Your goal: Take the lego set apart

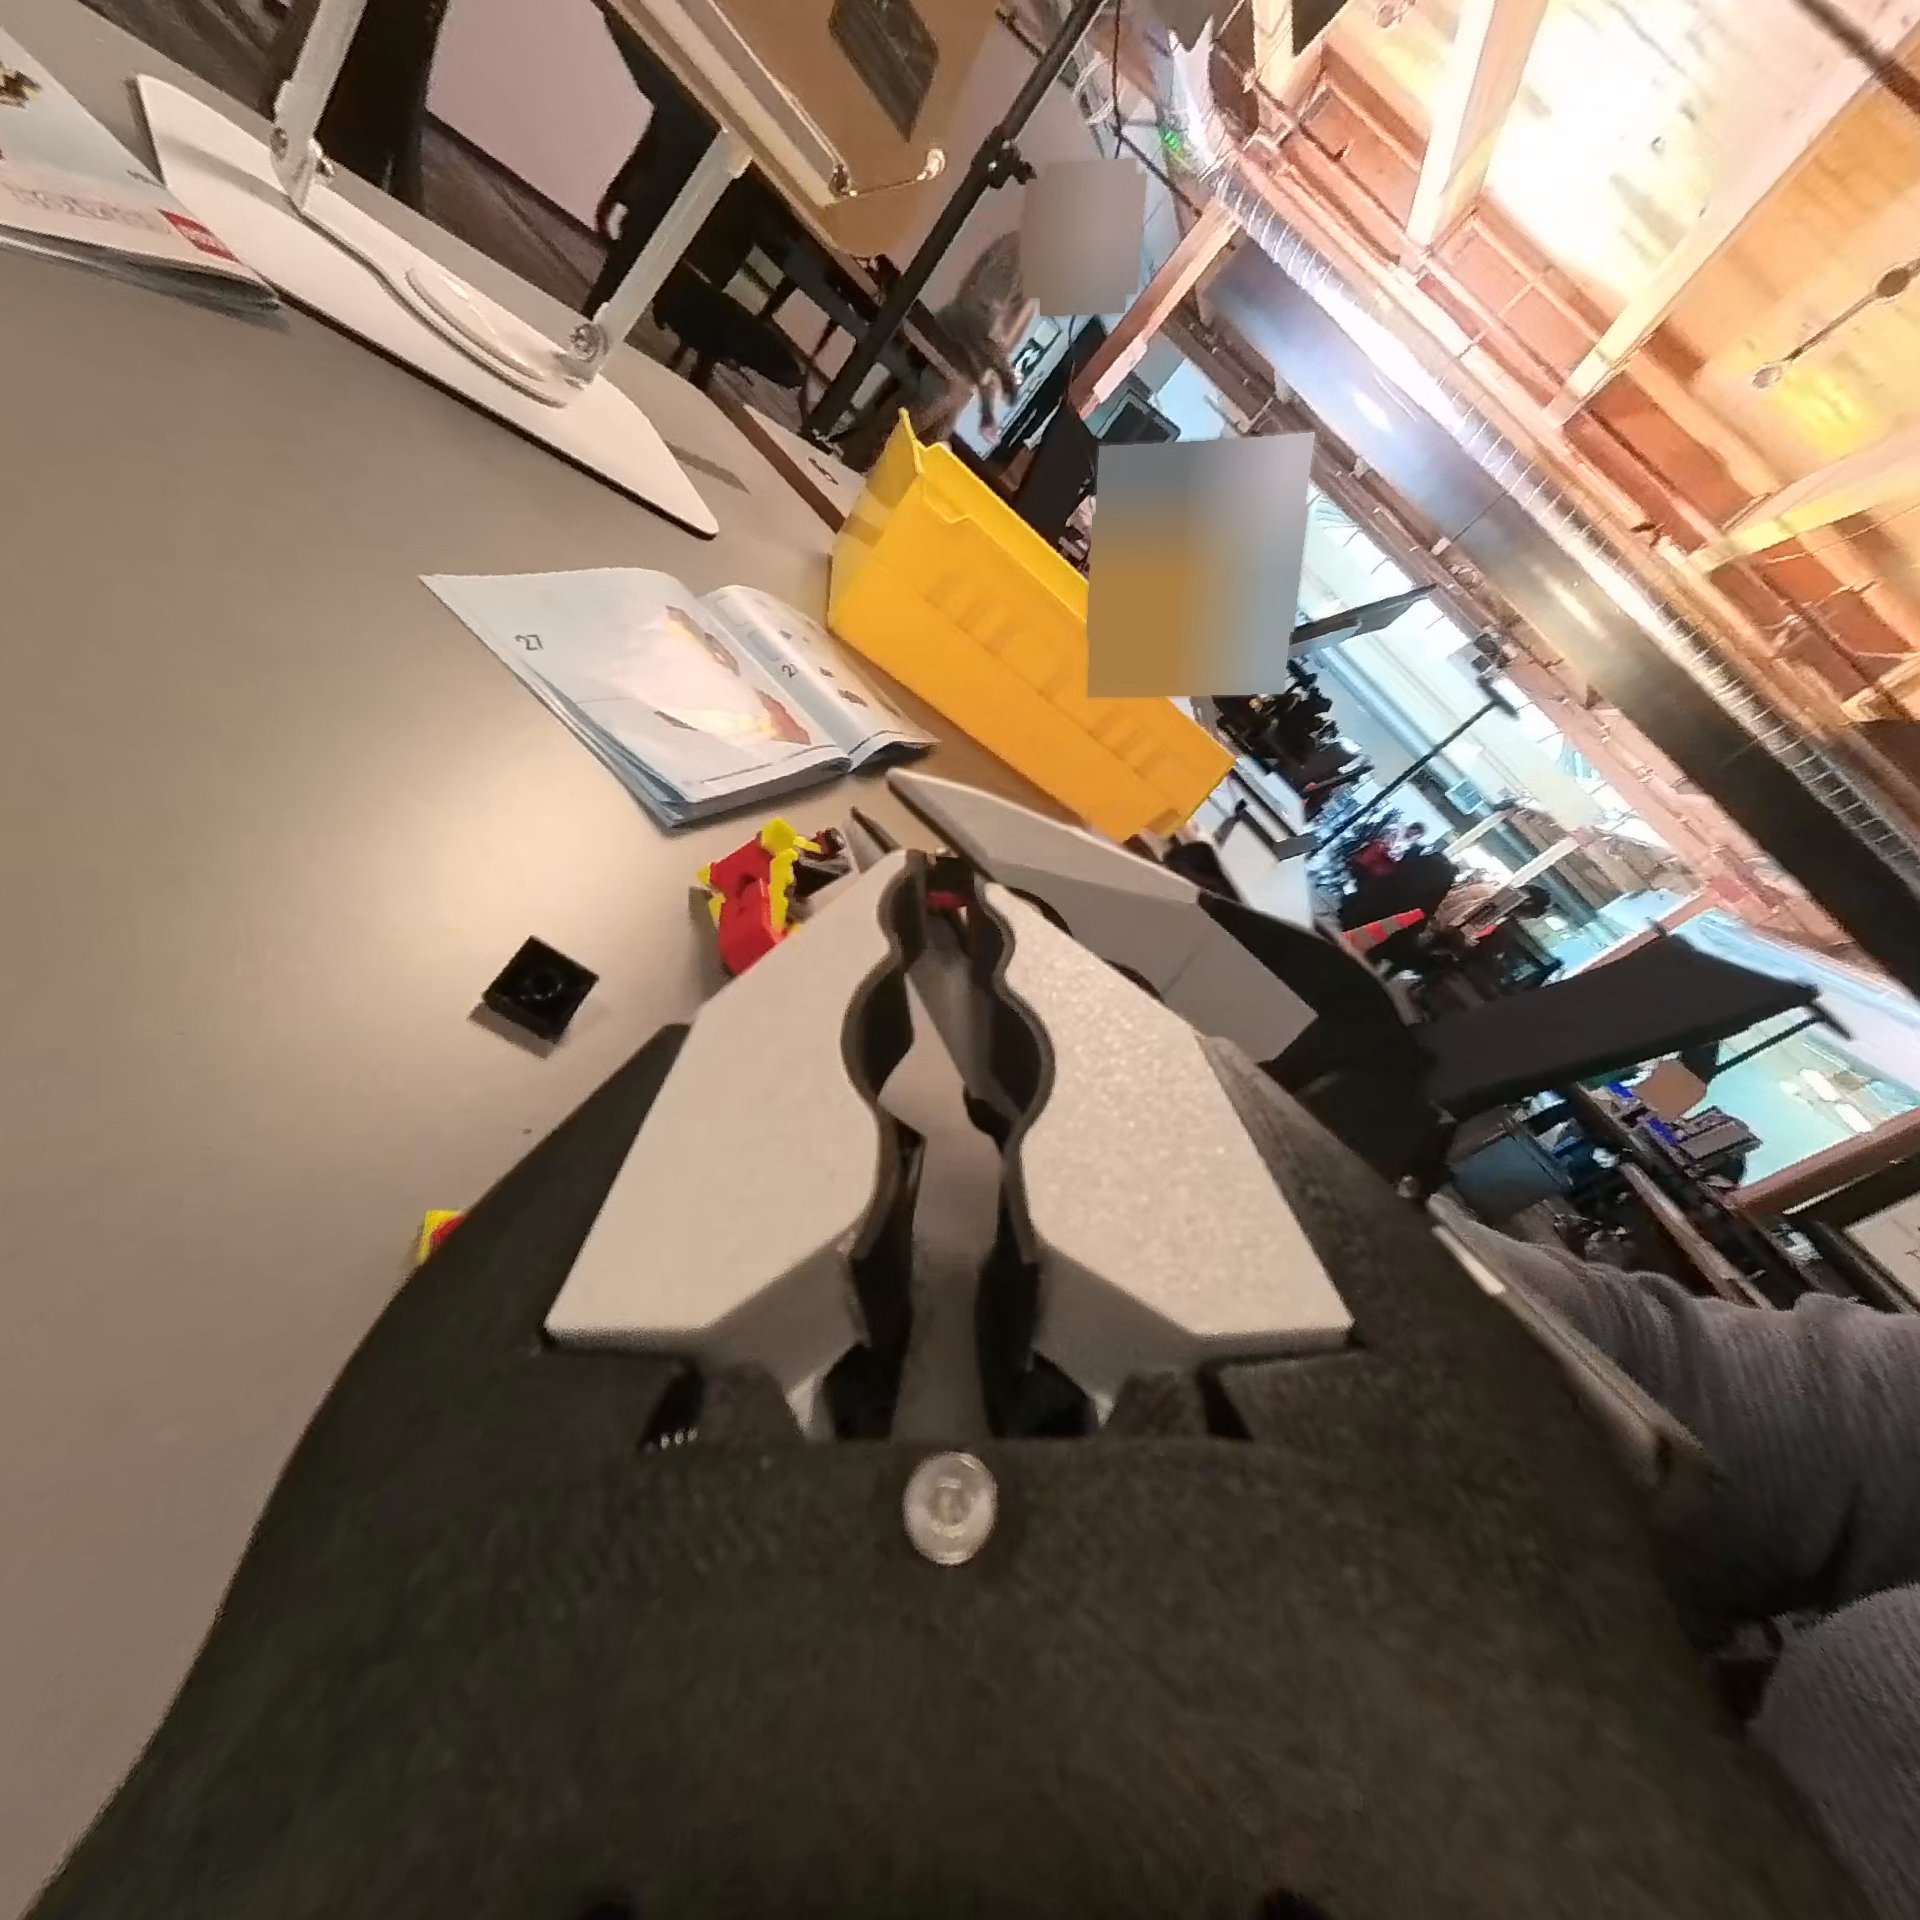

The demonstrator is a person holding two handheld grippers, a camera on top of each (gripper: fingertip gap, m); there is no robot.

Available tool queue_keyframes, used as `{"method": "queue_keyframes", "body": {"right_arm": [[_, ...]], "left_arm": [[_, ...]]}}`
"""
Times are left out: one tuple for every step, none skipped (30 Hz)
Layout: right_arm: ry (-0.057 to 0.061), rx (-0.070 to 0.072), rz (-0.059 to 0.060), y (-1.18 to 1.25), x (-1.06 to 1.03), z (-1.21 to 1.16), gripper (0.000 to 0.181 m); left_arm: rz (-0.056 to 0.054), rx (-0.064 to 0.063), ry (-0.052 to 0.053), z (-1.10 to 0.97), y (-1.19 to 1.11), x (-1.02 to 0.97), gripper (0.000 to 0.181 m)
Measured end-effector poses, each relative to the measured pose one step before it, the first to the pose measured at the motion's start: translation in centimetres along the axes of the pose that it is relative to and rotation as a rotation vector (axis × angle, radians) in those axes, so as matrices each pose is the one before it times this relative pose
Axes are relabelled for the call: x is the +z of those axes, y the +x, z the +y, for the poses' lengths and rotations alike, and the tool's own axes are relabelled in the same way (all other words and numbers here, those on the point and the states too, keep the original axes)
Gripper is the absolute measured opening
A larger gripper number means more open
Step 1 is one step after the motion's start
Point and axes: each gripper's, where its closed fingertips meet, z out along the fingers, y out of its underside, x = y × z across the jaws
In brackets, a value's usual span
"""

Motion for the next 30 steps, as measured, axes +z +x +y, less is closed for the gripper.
{"method": "queue_keyframes", "body": {"right_arm": [[-0.0007,0.0055,-0.0026,-0.009,0.006,0.03,0.005],[0.0006,0.0068,-0.0011,0.035,-0.025,0.002,0.005],[-0.0001,0.0035,-0.0028,-0.005,0.002,0.029,0.005],[0.0001,0.0002,0.0009,0.026,-0.006,0.016,0.005],[0.0,0.0046,0.0011,0.038,0.003,0.014,0.005],[0.0009,0.0151,-0.0044,0.014,-0.004,0.003,0.005],[0.0028,0.0184,-0.0034,0.056,-0.024,-0.007,0.004],[0.0013,0.0153,-0.0005,0.093,-0.029,-0.003,0.004],[0.0,0.0217,-0.0054,0.016,-0.022,-0.002,0.004],[0.0057,0.0347,-0.01,0.03,-0.036,-0.046,0.004],[0.0096,0.0435,-0.0145,0.012,-0.043,-0.071,0.004],[0.0086,0.0469,-0.0211,-0.063,-0.021,-0.038,0.004],[0.017,0.0511,-0.0258,-0.097,-0.031,-0.076,0.004],[0.0182,0.058,-0.0281,-0.072,-0.044,-0.098,0.003],[0.0203,0.0591,-0.0351,-0.161,-0.067,-0.101,0.004],[0.029,0.0588,-0.0472,-0.279,-0.083,-0.112,0.003],[0.0269,0.0544,-0.0396,-0.186,-0.148,-0.142,0.003],[0.0226,0.0382,-0.0315,-0.144,-0.158,-0.156,0.003],[0.0211,0.0324,-0.0374,-0.241,-0.128,-0.076,0.003],[0.0104,0.0275,-0.0285,-0.171,-0.08,0.02,0.003],[0.0023,0.0165,-0.0146,-0.066,-0.036,0.034,0.003],[0.007,0.0217,-0.0188,-0.1,-0.037,-0.008,0.003],[0.0162,0.0347,-0.0277,-0.14,-0.074,-0.091,0.003],[0.0153,0.0326,-0.0234,-0.068,-0.098,-0.109,0.003],[0.0072,0.0145,-0.0092,-0.025,-0.061,-0.043,0.003],[0.0063,0.0099,-0.0076,-0.035,-0.043,-0.044,0.003],[0.0127,0.0213,-0.0121,-0.044,-0.046,-0.13,0.003],[0.0171,0.0227,-0.0126,-0.008,-0.082,-0.194,0.003],[0.0102,0.0064,0.0021,0.079,-0.065,-0.133,0.003],[-0.002,-0.0243,0.025,0.202,-0.011,-0.05,0.003]], "left_arm": [[-0.012,0.0168,-0.0046,0.032,-0.026,0.002,0.006],[-0.0049,0.0104,-0.0004,-0.018,0.052,0.006,0.006],[-0.0052,0.0062,-0.0006,0.019,-0.005,0.009,0.006],[-0.0042,0.0037,-0.0011,0.012,-0.007,0.014,0.006],[-0.0008,0.0051,0.0021,-0.045,0.047,0.015,0.006],[-0.0071,0.0118,-0.0023,0.007,0.001,0.011,0.006],[-0.0084,0.0218,-0.0017,-0.016,0.045,0.002,0.006],[-0.0087,0.0272,-0.0004,-0.058,0.101,0.013,0.006],[-0.0147,0.0312,-0.0051,0.007,0.01,0.021,0.007],[-0.0109,0.029,-0.0016,-0.03,0.056,-0.013,0.006],[-0.004,0.0236,0.0008,-0.059,0.107,-0.045,0.006],[-0.0055,0.0219,-0.0039,-0.006,0.032,-0.022,0.006],[-0.0025,0.0217,-0.0035,0.014,0.024,-0.041,0.006],[0.0038,0.0168,0.0,-0.045,0.102,-0.06,0.007],[-0.0002,0.0174,-0.003,0.001,0.082,-0.051,0.007],[-0.0051,0.033,-0.0109,0.117,0.053,-0.1,0.007],[-0.0023,0.0401,-0.0074,0.076,0.164,-0.086,0.008],[-0.0026,0.0376,-0.003,-0.017,0.197,-0.06,0.008],[-0.0054,0.0426,-0.0121,0.115,0.125,-0.062,0.008],[-0.0073,0.0345,-0.011,0.134,0.075,-0.005,0.008],[-0.0084,0.0143,-0.0025,0.022,0.02,0.039,0.009],[0.0006,0.0071,-0.0028,0.038,0.014,0.007,0.008],[0.0091,-0.0048,0.0015,0.002,0.054,-0.035,0.009],[0.0112,-0.0126,0.0085,-0.069,0.104,-0.031,0.009],[0.0104,-0.0119,0.0058,-0.043,0.084,0.02,0.009],[0.0087,-0.0035,0.0012,-0.004,0.068,-0.01,0.009],[0.0047,-0.0024,0.0058,-0.071,0.043,-0.04,0.009],[0.0078,-0.0056,0.0121,-0.145,0.108,-0.046,0.009],[0.0105,-0.0111,0.0135,-0.147,0.122,-0.001,0.009],[0.0038,-0.0229,0.0147,-0.127,0.014,0.061,0.009]]}}
